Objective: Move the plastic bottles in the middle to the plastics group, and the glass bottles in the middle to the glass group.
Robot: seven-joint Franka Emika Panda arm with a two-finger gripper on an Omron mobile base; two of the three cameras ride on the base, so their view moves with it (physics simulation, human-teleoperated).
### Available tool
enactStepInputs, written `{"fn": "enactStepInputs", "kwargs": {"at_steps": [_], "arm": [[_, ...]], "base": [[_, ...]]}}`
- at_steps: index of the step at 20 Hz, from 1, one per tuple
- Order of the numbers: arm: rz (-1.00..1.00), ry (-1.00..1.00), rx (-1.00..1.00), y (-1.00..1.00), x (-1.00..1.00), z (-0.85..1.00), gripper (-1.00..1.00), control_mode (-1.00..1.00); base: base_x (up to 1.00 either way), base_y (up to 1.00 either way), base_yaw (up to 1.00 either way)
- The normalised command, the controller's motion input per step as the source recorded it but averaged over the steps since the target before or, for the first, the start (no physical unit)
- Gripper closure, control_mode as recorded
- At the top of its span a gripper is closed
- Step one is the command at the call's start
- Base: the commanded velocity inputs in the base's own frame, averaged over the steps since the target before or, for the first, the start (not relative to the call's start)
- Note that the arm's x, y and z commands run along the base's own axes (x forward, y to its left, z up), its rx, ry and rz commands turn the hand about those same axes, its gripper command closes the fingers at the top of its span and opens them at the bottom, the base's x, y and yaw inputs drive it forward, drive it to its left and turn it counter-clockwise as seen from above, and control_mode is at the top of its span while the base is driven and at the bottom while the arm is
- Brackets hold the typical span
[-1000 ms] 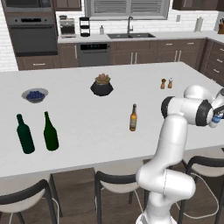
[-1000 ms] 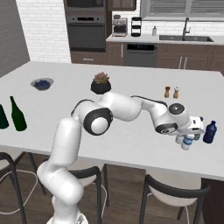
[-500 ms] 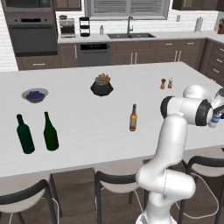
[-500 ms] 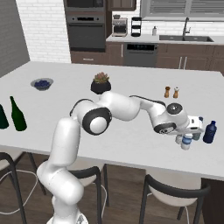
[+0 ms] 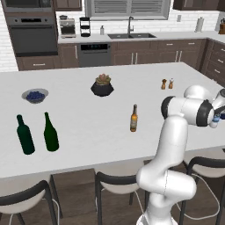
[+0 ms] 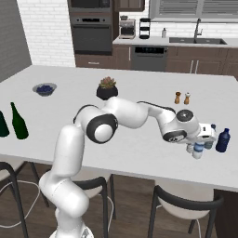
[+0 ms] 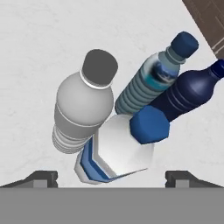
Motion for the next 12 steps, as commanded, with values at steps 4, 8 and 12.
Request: {"fn": "enactStepInputs", "kwargs": {"at_steps": [4,8,12], "arm": [[0.0,0.0,0.0,0.01,-0.1,0.14,-1.0,-1.0],[-0.03,0.02,0.0,0.0,-0.32,0.28,-1.0,-1.0],[-0.08,0.08,0.01,0.06,-0.59,0.33,-1.0,-1.0]], "base": [[0.0,0.0,0.0],[0.0,0.0,0.0],[0.0,0.0,0.0]]}}
